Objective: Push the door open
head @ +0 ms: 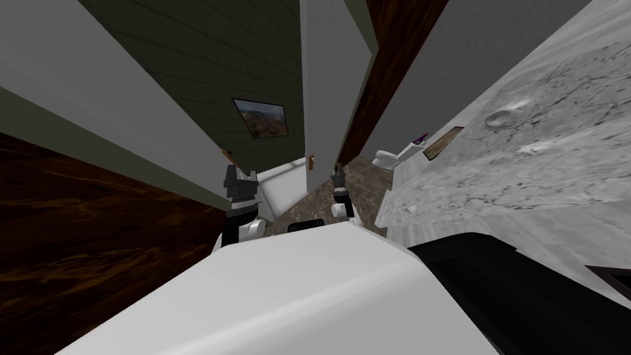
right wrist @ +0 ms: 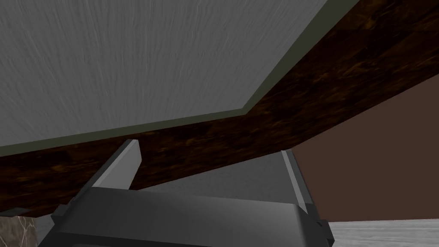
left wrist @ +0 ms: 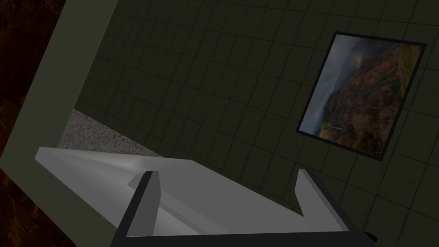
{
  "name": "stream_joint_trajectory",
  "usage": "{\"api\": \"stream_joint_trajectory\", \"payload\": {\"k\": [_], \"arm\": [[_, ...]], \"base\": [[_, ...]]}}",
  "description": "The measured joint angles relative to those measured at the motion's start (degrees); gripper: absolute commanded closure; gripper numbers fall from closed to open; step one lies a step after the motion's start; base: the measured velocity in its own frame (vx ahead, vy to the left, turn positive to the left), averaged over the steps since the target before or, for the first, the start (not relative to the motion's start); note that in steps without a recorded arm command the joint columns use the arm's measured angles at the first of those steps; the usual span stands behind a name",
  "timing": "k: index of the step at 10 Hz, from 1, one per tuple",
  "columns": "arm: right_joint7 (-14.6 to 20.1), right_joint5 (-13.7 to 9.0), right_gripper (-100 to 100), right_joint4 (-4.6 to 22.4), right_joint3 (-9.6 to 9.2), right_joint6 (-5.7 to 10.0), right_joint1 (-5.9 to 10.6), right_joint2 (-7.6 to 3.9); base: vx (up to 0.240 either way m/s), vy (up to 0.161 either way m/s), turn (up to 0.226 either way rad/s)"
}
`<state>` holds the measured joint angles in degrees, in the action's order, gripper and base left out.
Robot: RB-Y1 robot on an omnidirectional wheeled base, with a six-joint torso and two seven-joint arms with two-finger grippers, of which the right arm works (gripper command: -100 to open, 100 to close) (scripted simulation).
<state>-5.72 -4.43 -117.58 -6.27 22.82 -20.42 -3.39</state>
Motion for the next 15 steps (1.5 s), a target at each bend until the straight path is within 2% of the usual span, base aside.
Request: {"api": "stream_joint_trajectory", "payload": {"k": [2,7,8,10,13,15], "arm": [[0.5,0.0,-100,2.2,-0.52,-0.60,1.17,-0.50],[1.2,0.6,-100,9.0,-2.71,-1.31,4.25,-0.75],[1.6,0.5,-100,10.5,-2.89,-1.49,5.02,-1.15],[1.9,0.7,-100,12.3,-3.87,-2.46,5.91,-1.13],[2.5,0.9,-100,17.6,-4.98,-2.56,8.44,-1.14],[2.7,1.2,-100,19.0,-6.03,-3.52,9.03,-0.98]], "base": [[0.102,-0.113,0.093],[0.079,-0.109,0.097],[0.079,-0.121,0.099],[0.083,-0.128,0.090],[0.078,-0.114,0.097],[0.069,-0.115,0.099]]}}
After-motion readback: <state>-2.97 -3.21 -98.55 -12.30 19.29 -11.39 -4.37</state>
